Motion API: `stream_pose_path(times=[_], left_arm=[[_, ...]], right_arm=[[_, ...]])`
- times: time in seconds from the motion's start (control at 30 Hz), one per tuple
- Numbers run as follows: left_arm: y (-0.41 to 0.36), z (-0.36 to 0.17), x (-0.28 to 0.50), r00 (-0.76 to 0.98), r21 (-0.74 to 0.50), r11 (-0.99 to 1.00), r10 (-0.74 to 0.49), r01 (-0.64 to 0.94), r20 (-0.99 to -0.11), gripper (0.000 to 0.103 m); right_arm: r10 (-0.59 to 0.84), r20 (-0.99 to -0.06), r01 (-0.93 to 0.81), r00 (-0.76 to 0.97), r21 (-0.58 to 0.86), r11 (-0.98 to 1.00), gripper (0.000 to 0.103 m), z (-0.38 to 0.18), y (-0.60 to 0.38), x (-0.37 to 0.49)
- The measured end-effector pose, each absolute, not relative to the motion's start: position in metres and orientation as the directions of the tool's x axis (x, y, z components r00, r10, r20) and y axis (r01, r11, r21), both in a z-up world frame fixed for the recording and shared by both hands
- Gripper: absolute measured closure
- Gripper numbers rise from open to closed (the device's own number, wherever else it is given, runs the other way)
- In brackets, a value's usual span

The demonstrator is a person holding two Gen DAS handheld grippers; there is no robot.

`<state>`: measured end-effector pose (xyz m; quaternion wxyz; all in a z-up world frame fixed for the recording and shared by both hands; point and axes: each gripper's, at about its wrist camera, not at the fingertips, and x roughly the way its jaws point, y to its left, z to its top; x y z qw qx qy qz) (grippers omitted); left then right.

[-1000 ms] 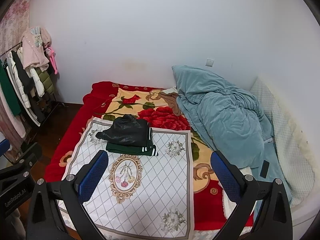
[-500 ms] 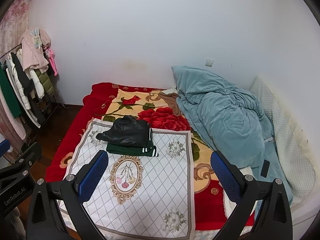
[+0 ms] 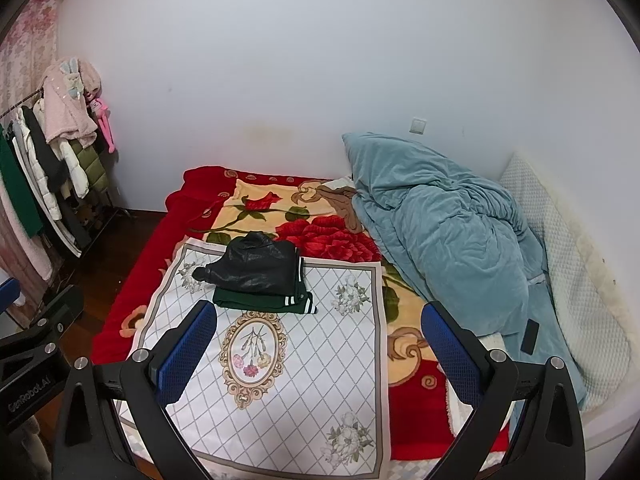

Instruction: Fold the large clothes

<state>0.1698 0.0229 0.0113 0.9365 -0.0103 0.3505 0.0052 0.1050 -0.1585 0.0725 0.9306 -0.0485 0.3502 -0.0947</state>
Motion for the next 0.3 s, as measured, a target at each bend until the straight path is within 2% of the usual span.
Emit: stream_pose_path(times=[0.3], left_arm=[[0.0275, 0.0159, 0.17, 0.757, -0.016, 1.0, 0.005, -0.02, -0.654, 0.002]], right_arm=[[-0.21, -0.641, 0.144, 0.739, -0.154, 0.977, 0.0, 0.0757, -0.1577, 0.1036]])
